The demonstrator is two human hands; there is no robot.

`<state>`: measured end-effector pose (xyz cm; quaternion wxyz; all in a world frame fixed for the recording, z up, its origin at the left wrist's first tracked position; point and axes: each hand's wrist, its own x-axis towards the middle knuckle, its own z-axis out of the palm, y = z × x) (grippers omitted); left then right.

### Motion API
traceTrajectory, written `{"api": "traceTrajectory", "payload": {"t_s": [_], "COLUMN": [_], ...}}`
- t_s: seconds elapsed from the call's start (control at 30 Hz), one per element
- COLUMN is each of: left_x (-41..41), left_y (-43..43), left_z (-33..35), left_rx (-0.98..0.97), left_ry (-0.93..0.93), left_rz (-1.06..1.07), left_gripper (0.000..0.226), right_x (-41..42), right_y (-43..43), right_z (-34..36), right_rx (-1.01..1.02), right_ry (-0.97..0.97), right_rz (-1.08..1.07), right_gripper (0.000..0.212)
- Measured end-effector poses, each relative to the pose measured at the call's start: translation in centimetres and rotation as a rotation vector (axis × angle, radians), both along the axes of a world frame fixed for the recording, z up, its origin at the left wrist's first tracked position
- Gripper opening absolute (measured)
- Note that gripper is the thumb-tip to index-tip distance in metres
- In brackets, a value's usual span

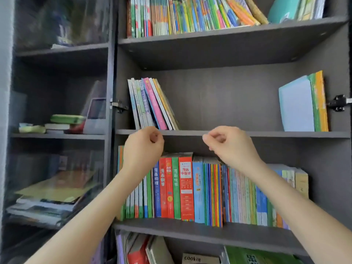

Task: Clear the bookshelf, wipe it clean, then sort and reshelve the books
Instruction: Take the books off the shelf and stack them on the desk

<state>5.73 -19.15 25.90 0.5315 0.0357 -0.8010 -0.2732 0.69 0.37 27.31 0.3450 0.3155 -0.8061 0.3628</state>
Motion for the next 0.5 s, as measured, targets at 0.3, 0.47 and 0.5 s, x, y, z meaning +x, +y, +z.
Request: {"api": "traceTrajectory", "payload": {"t_s": [0.3, 0.47, 0.5], "left_x": [-15.1, -20.0, -20.6], "left_y": [-11.4, -14.0, -14.2], "left_z": [7.4, 9.9, 10.1], "left_rx": [0.067, 0.102, 0.108], "left_ry": [-0.033, -0.039, -0.036], "left_rz": [0.175, 0.262, 0.28], "left_gripper": [0.034, 0.03, 0.031], "right_x": [-13.2, -18.9, -19.8], "right_y": [-11.6, -17.2, -18.4], "right_z": [7.6, 10.8, 11.2], "right_rx": [0.222, 0.268, 0.254], "right_ry": [0.046, 0.047, 0.047], "right_rz": [-0.056, -0.093, -0.097], "right_gripper": [0.058, 0.088, 0.096]}}
